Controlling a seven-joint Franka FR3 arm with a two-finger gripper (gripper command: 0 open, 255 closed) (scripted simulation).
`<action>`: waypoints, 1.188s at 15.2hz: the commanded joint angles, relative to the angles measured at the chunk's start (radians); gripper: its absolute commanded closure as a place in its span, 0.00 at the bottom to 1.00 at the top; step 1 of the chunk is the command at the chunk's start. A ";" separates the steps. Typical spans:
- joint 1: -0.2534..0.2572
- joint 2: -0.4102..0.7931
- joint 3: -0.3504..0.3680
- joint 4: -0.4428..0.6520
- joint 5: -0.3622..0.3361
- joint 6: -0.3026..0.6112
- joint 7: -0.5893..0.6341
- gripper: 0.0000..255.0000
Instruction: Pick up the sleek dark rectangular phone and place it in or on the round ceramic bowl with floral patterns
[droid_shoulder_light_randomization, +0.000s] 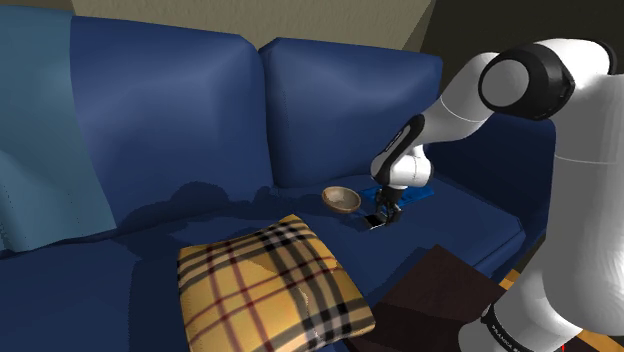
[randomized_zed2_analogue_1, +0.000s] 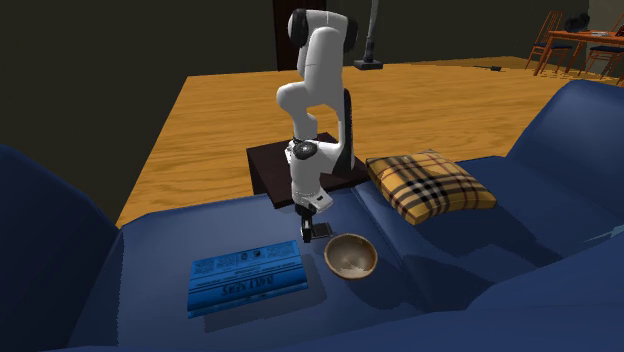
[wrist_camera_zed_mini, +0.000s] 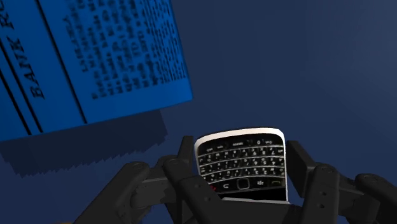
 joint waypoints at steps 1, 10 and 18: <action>0.016 -0.026 -0.020 -0.008 -0.023 -0.017 0.017 1.00; 0.084 -0.155 -0.112 -0.029 -0.152 -0.111 0.110 1.00; 0.122 -0.269 -0.169 -0.029 -0.274 -0.204 0.197 1.00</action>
